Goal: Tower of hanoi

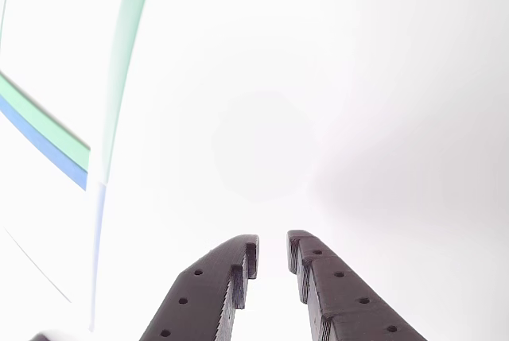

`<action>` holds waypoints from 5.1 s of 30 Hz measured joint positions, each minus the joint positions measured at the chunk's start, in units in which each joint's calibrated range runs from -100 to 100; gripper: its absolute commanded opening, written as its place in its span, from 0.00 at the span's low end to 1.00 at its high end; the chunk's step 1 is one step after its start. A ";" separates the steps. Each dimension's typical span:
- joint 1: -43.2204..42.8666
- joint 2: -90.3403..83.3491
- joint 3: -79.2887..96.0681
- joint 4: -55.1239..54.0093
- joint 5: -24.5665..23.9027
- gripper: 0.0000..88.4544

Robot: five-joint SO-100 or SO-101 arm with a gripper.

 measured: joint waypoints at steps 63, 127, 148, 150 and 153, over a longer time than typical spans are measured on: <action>1.47 31.32 -9.83 -0.56 49.85 0.00; 20.22 37.32 -63.97 -4.98 172.81 0.00; 29.96 29.72 -61.97 5.38 178.33 0.13; 30.70 29.89 -60.92 5.38 178.33 0.13; 32.75 30.48 -59.18 4.57 178.33 0.15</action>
